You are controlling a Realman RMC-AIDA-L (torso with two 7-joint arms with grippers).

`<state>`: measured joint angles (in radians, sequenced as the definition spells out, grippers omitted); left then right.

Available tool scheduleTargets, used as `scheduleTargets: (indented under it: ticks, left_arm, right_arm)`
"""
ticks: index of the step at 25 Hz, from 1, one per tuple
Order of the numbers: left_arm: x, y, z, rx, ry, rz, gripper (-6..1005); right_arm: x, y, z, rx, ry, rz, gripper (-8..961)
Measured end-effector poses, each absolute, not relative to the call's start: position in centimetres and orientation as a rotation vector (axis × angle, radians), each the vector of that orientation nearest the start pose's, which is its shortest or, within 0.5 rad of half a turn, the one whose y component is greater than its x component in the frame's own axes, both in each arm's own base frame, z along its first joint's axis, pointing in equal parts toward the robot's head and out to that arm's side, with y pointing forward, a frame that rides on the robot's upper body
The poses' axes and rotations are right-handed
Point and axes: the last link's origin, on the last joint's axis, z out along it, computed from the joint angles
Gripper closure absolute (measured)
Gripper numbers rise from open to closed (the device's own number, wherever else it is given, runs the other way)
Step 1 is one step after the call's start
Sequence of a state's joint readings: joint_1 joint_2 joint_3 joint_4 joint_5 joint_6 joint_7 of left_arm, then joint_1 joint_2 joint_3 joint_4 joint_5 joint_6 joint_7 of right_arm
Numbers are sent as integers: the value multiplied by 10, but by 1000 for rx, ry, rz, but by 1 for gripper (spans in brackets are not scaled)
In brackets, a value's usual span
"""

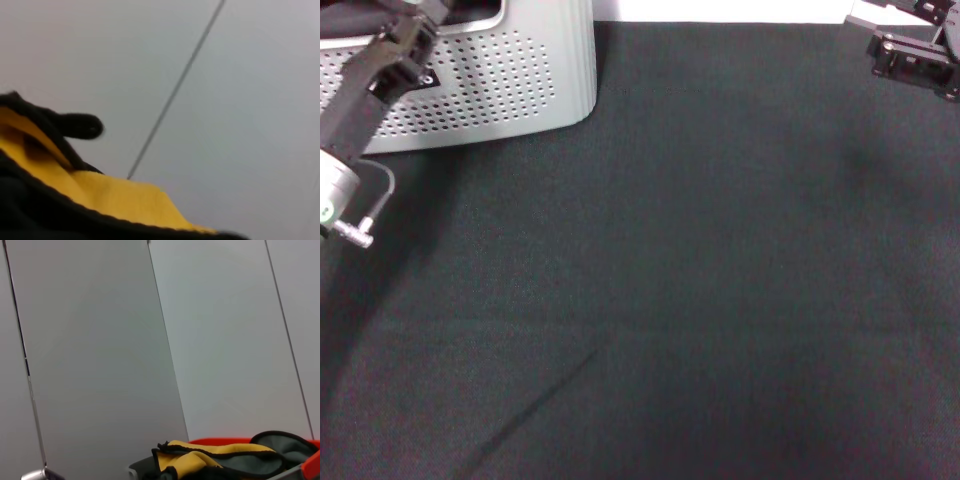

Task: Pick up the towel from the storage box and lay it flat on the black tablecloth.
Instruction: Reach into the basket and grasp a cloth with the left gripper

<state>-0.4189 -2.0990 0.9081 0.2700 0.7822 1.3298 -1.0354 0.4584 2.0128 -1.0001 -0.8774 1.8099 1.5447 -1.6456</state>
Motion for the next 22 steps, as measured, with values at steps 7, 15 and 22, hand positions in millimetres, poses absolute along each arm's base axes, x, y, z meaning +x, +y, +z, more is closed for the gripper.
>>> scheduleTargets:
  ticks: [7,15,22]
  left_arm:
    - [-303,338,26,-1619,-865,-1332,662]
    - [-300,341,24,-1624,-871,-1342,661]
    - [-300,341,25,-1600,-904,-1373,831]
  right_arm:
    - [188,351,68,-2514,370,1216,91]
    - [189,351,68,-2514,374,1217,94]
    - [190,351,67,-2513,384,1219,96]
